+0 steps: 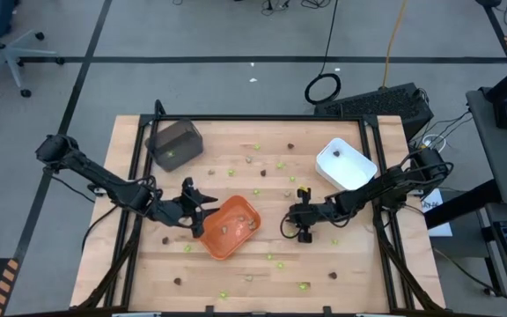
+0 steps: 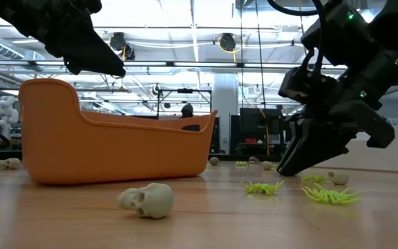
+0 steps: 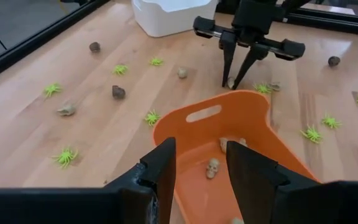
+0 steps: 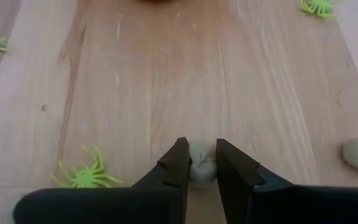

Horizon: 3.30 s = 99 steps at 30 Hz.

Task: Sort Halloween decoration
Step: Put the small white skull toy into the orange bin

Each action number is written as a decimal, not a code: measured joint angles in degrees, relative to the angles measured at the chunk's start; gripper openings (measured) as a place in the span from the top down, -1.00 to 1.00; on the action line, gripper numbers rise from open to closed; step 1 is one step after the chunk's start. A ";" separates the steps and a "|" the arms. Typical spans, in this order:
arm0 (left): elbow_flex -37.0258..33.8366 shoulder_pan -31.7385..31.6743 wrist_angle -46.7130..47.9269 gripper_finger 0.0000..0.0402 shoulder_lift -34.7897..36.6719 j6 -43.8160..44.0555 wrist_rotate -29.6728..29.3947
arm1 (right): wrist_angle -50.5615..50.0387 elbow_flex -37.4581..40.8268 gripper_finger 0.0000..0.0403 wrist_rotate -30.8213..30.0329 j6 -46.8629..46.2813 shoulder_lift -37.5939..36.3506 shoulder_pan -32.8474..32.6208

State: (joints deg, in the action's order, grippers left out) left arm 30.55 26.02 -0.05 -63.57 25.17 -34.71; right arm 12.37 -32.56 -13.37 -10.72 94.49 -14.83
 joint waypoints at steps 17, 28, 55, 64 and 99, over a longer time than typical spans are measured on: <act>0.00 0.00 0.12 0.28 -0.17 -0.04 -0.34 | 12.19 0.31 0.79 5.78 10.47 -4.95 -0.24; 0.00 0.00 -0.53 0.28 -3.26 -0.02 -0.34 | 22.30 0.26 0.79 10.75 25.77 -4.98 -1.25; 0.00 -0.11 -1.20 0.28 -3.63 -0.07 -2.28 | 35.00 0.13 0.79 10.54 76.18 -5.11 -1.46; 0.00 -0.11 -1.37 0.28 -3.63 -0.04 -2.33 | 34.98 0.13 0.79 10.51 80.07 -5.11 -2.07; 0.00 -0.11 -2.56 0.28 -3.65 0.07 -2.67 | 39.72 0.09 0.79 13.42 20.17 -5.11 -4.15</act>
State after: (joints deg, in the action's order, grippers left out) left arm 30.55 25.91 -2.61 -67.22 25.23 -37.37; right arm 52.10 -32.47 0.05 9.45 89.38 -18.98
